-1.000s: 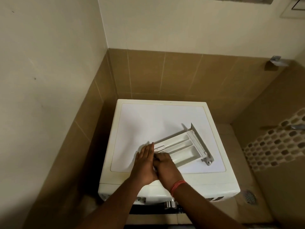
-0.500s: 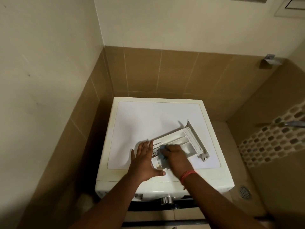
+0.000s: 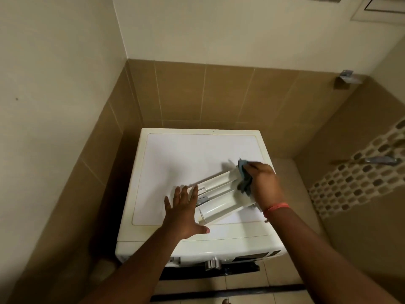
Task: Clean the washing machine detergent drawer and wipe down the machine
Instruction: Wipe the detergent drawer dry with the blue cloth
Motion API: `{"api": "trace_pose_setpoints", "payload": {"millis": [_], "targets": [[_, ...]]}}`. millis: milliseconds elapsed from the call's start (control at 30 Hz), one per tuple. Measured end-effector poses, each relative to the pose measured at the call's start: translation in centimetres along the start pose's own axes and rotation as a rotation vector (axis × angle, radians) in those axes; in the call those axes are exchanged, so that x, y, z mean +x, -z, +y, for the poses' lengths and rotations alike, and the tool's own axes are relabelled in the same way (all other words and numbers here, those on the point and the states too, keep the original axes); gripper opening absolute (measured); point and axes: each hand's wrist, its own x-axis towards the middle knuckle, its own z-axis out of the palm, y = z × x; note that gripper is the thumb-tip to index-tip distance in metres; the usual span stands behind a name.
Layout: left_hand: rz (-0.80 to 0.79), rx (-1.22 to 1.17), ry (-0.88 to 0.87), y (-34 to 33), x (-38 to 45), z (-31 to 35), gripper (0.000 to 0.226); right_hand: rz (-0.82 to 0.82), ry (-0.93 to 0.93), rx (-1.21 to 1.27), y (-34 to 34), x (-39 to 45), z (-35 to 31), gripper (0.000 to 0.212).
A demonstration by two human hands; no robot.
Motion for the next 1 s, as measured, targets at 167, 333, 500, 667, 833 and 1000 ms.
{"api": "trace_pose_setpoints", "payload": {"millis": [167,333,500,667,833,1000], "targets": [[0.017,0.075,-0.089,1.8,2.4,3.6,0.132,-0.135,0.110,-0.227,-3.4,2.4,1.7,0.035],[-0.017,0.140,-0.086,0.6,4.5,5.5,0.135,-0.211,0.095,-0.261,-7.2,2.5,0.8,0.038],[0.000,0.122,-0.079,0.5,4.8,5.5,0.137,-0.267,-0.009,-0.305,-7.9,2.7,-0.3,0.042],[-0.017,0.113,-0.075,0.7,4.8,5.6,0.138,-0.365,-0.156,-0.303,-6.7,2.9,-0.6,0.047],[-0.014,0.103,-0.063,0.9,4.8,5.8,0.140,-0.440,-0.259,-0.327,-5.7,2.5,-1.4,0.046],[0.010,0.112,-0.059,0.9,4.8,5.6,0.140,-0.509,-0.226,-0.493,-4.8,-0.1,-1.8,0.048]]}}
